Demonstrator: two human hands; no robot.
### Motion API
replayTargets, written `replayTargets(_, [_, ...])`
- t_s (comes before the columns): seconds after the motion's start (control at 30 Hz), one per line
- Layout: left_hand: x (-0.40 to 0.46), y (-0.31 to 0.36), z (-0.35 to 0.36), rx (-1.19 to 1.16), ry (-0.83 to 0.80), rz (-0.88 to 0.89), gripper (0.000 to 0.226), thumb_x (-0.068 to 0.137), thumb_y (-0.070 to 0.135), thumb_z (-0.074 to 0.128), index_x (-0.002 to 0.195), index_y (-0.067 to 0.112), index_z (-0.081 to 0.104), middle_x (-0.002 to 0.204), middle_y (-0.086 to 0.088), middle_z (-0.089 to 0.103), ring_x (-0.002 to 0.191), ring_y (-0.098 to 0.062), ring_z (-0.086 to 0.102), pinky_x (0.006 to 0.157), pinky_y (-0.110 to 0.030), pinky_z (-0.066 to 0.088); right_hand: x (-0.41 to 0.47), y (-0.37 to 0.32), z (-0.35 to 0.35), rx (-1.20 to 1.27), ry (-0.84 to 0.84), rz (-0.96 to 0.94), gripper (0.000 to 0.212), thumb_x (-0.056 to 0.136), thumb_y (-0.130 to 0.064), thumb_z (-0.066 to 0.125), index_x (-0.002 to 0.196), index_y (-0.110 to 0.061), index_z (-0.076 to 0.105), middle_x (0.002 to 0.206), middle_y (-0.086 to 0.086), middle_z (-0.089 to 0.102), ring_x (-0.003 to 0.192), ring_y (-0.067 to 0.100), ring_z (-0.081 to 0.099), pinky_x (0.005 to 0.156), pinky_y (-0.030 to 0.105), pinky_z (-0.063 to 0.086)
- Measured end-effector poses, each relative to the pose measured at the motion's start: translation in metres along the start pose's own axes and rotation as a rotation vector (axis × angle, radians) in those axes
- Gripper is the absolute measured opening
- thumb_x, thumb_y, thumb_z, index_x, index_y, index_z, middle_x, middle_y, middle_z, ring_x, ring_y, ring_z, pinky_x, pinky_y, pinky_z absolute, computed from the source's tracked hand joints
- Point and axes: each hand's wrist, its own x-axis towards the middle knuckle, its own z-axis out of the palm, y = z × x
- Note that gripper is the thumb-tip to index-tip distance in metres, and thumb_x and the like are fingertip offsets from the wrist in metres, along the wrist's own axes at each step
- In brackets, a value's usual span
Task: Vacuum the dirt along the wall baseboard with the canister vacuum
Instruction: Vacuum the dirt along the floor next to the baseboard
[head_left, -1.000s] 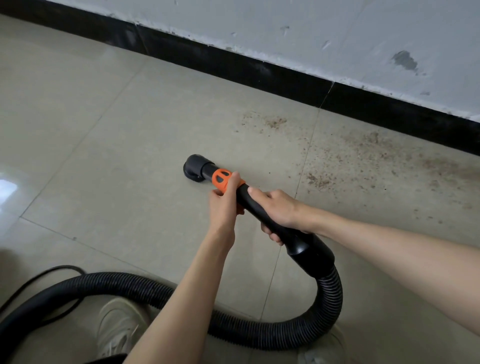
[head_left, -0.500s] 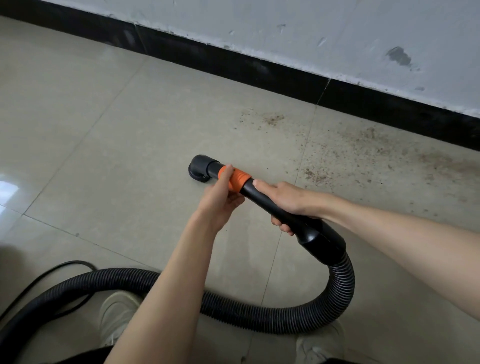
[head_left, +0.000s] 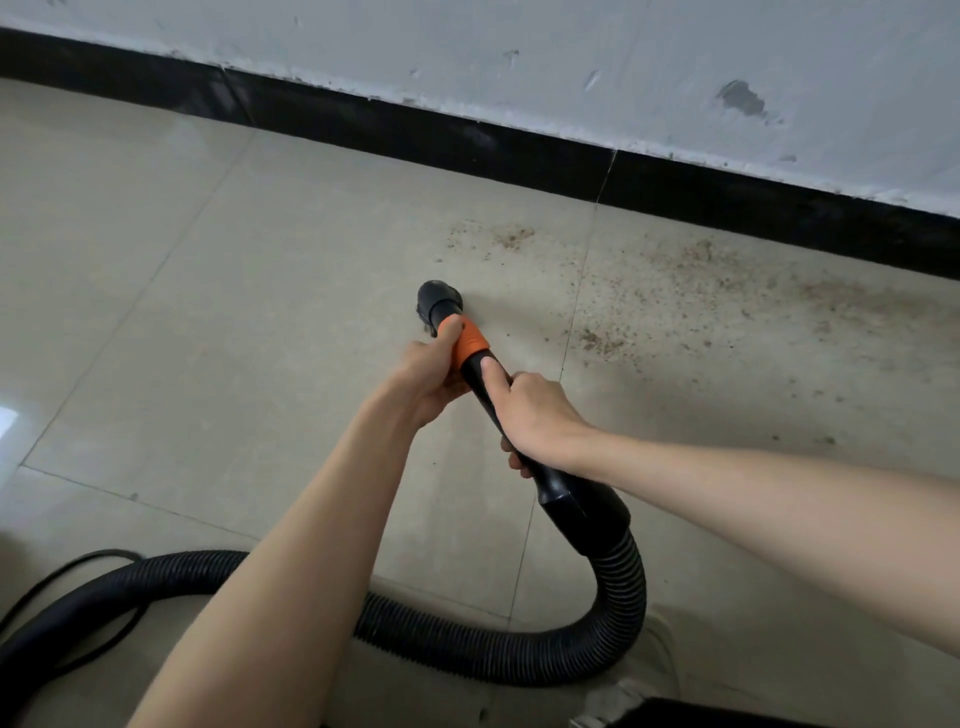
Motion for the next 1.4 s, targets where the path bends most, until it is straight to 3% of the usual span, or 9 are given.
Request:
replayTargets(0.1, [-0.005,-0.009,0.007,-0.041,-0.135,-0.12,0.039,0.097,0.036,0.05,0.111,0.0,0.047,0.097,-0.015,0.058,0.078,-0.023,0.061,0.064,-0.033,0.052,-0.008,0.01,0.001,-0.008,0.026,0.044,0.055,0.098,-0.057,0.026,0.079,-0.01,0.049,0.067,0.011,0.061,0.034,0.019,0.054,0.035,0.024,0.045])
replayTargets(0.23, [-0.009,-0.016,0.013,0.013,-0.248,-0.192,0.04,0.097,0.041,0.047,0.104,0.002,0.05,0.096,-0.015,0.058,0.084,-0.025,0.06,0.075,-0.036,0.054,-0.022,0.021,0.004,0.07,0.043,0.122,0.056,0.098,-0.057,0.024,0.082,-0.009,0.048,0.068,0.011,0.06,0.037,0.021,0.055,0.039,0.027,0.049])
replayTargets(0.33, [-0.011,-0.016,0.015,0.127,-0.287,-0.203,0.043,0.097,0.042,0.047,0.111,0.002,0.049,0.09,-0.012,0.061,0.076,-0.022,0.062,0.064,-0.031,0.055,-0.03,0.026,0.005,0.24,0.007,0.188,0.056,0.099,-0.057,0.026,0.083,-0.008,0.047,0.065,0.012,0.056,0.039,0.022,0.053,0.042,0.027,0.048])
replayTargets(0.53, [-0.013,-0.022,0.002,0.268,-0.382,-0.231,0.053,0.095,0.044,0.05,0.117,-0.004,0.053,0.102,-0.017,0.064,0.083,-0.022,0.065,0.07,-0.028,0.058,-0.041,0.038,0.005,0.52,-0.234,0.305,0.056,0.099,-0.059,0.025,0.094,-0.006,0.044,0.057,0.012,0.051,0.04,0.023,0.053,0.044,0.027,0.05])
replayTargets(0.73, [-0.008,-0.026,-0.018,0.304,-0.449,-0.265,0.055,0.093,0.046,0.05,0.113,-0.005,0.056,0.108,-0.021,0.064,0.095,-0.026,0.064,0.09,-0.033,0.052,-0.039,0.035,-0.006,0.623,-0.585,0.372,0.057,0.102,-0.055,0.025,0.095,-0.002,0.046,0.073,0.016,0.056,0.067,0.028,0.059,0.069,0.041,0.05])
replayTargets(0.8, [-0.008,-0.026,-0.017,0.3,-0.439,-0.242,0.056,0.093,0.045,0.05,0.114,-0.006,0.055,0.107,-0.021,0.064,0.094,-0.026,0.063,0.089,-0.034,0.052,-0.037,0.032,-0.006,0.64,-0.566,0.36,0.053,0.102,-0.052,0.027,0.093,-0.003,0.046,0.074,0.014,0.055,0.066,0.026,0.06,0.067,0.039,0.051])
replayTargets(0.9, [-0.009,-0.027,-0.004,0.222,-0.358,-0.16,0.051,0.096,0.043,0.048,0.113,-0.004,0.052,0.099,-0.017,0.06,0.083,-0.023,0.062,0.074,-0.03,0.055,-0.031,0.03,0.003,0.595,-0.36,0.286,0.051,0.102,-0.052,0.028,0.093,-0.004,0.046,0.069,0.011,0.054,0.053,0.022,0.057,0.056,0.034,0.053])
replayTargets(1.1, [-0.003,-0.017,0.028,0.151,-0.222,-0.061,0.038,0.098,0.04,0.041,0.084,0.005,0.05,0.073,-0.007,0.05,0.066,-0.019,0.05,0.066,-0.029,0.045,-0.013,0.021,0.003,0.501,-0.101,0.163,0.05,0.102,-0.05,0.029,0.085,-0.007,0.049,0.061,0.008,0.053,0.043,0.019,0.051,0.047,0.027,0.047])
replayTargets(1.4, [0.027,0.014,0.022,-0.021,-0.076,0.012,0.04,0.1,0.043,0.035,0.086,0.008,0.049,0.077,-0.009,0.05,0.065,-0.019,0.05,0.062,-0.029,0.045,0.013,0.002,-0.01,0.452,-0.305,0.09,0.061,0.095,-0.064,0.034,0.082,-0.007,0.052,0.056,0.007,0.06,0.047,0.022,0.058,0.051,0.028,0.052])
